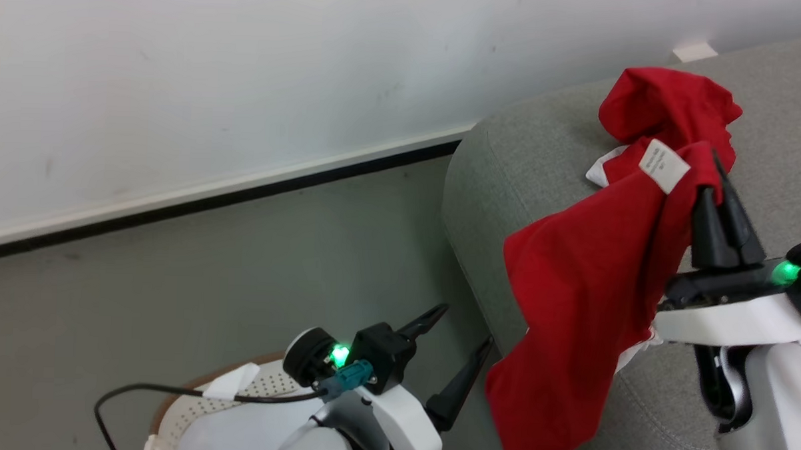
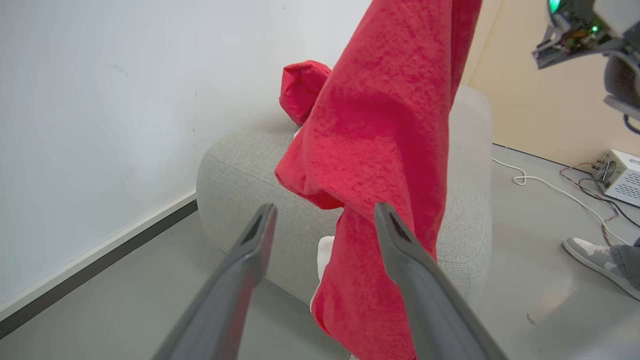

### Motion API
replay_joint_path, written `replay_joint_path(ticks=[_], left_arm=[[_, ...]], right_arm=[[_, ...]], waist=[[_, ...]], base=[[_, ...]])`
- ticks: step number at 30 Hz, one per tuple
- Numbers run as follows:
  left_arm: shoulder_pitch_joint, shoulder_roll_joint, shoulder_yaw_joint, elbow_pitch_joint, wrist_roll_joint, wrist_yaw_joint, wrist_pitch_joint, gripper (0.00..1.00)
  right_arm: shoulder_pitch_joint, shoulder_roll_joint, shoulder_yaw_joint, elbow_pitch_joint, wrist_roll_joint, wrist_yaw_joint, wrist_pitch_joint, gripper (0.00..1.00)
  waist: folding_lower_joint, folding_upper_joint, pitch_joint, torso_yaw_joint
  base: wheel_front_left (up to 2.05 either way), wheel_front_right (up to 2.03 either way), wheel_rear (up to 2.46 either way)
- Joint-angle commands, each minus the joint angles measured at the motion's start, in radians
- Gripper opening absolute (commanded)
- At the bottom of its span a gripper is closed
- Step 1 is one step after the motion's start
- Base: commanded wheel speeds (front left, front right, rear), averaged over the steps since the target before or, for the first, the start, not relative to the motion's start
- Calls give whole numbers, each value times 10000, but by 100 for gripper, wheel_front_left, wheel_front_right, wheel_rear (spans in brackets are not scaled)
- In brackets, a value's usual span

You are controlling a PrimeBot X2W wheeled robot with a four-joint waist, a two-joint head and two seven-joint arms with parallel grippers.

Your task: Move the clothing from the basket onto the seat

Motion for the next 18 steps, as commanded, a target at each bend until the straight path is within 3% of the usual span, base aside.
replay_joint_path(ticks=[1,11,18], left_arm=[[-234,19,-66,-91,146,-59,36,100],[-1305,269,-302,-800,539,-390,391,100],[-1890,248,-471,-1068,691,-550,438,100]], right_arm=[[-365,-128,-206,-72,150,-22,0,0],[-3570,-767,-1671,871,472,-22,78,0],[-6948,-2379,-3437,2381,518,-22,866,0]], waist=[[-1,0,625,-70],[-1,0,2940,525],[-1,0,4056,1214]], base=[[0,0,0],[0,0,0],[0,0,0]])
